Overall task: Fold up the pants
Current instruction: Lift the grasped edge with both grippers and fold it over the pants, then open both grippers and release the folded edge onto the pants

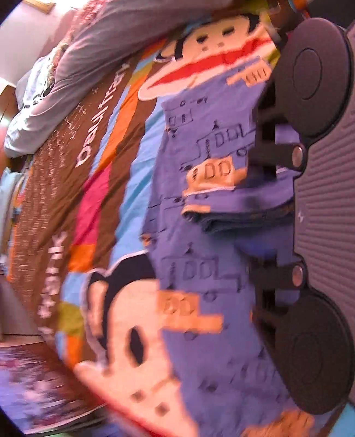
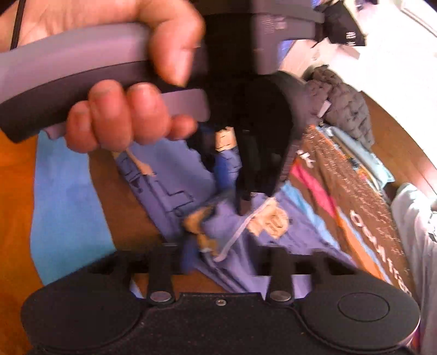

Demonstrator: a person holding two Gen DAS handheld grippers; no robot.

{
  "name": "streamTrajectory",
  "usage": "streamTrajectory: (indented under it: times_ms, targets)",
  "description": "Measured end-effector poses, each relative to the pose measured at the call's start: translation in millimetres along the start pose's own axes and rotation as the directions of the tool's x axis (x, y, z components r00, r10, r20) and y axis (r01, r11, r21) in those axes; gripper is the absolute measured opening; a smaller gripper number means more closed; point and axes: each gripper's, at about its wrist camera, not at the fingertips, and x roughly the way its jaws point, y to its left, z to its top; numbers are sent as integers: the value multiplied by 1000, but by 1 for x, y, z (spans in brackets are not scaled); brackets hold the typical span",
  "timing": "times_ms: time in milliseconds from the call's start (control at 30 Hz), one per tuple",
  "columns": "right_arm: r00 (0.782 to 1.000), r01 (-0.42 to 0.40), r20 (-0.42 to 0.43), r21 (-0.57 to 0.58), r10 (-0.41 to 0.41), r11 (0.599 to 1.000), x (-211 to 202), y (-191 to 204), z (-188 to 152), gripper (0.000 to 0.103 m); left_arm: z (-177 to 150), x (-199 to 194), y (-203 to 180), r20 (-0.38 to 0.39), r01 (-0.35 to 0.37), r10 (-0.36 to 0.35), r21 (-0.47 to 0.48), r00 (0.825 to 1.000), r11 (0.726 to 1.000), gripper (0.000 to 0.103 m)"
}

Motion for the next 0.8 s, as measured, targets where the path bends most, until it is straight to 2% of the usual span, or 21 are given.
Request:
streamTrajectory:
  times_ms: [33,100,133,200,267,300,333,367,400,467,533,567,600,700,767,800]
  targets:
    - [1000,-11,13,28,11,1000,-8,-9,-3,86,-1,-7,-3,38,-30,29,17,999,999,70]
    - [999,-15,38,105,11,994,-25,-32,-16,86,-2,-18,-9,105,-61,57,33,993,998,68]
    - [999,15,38,143,-21,990,-31,-46,-24,86,-3,-22,-11,137,-44,41,24,990,999,67]
    - [992,123,17,202,-129,972,-34,-76,-41,84,-2,-25,-15,185,48,-42,-26,982,999,67]
    - [976,215,-28,288,-216,933,-23,-107,-54,77,-1,-20,-19,210,189,-165,-99,964,977,66]
    - [974,223,-51,343,-219,913,-13,-123,-60,76,-1,-14,-22,218,259,-226,-135,949,956,66]
    - [979,205,-70,383,-193,901,-3,-136,-63,76,-1,-6,-25,219,299,-262,-159,940,941,66]
    - [985,174,-80,418,-155,892,9,-148,-65,74,-1,1,-26,214,307,-269,-169,939,937,66]
    - [990,144,-72,437,-125,888,18,-157,-66,74,-2,9,-29,206,281,-244,-173,948,944,66]
    - [992,121,-93,451,-89,884,37,-167,-70,73,-4,27,-30,181,154,-124,-161,976,975,61]
    - [988,141,-121,437,-97,889,49,-166,-80,73,-10,40,-22,153,77,-53,-153,987,985,24]
    - [981,177,-143,425,-128,888,52,-163,-86,77,-12,41,-15,158,85,-60,-157,986,984,21]
    - [973,218,-164,436,-161,873,53,-166,-90,80,-15,38,-8,172,125,-96,-169,980,978,21]
    - [957,282,-207,507,-202,814,51,-180,-97,83,-23,31,14,168,235,-194,-279,967,931,23]
    - [950,303,-224,506,-216,808,48,-181,-97,83,-29,19,22,169,258,-210,-346,963,902,38]
    - [949,308,-222,498,-224,810,41,-178,-96,83,-32,10,22,174,250,-199,-356,965,900,59]
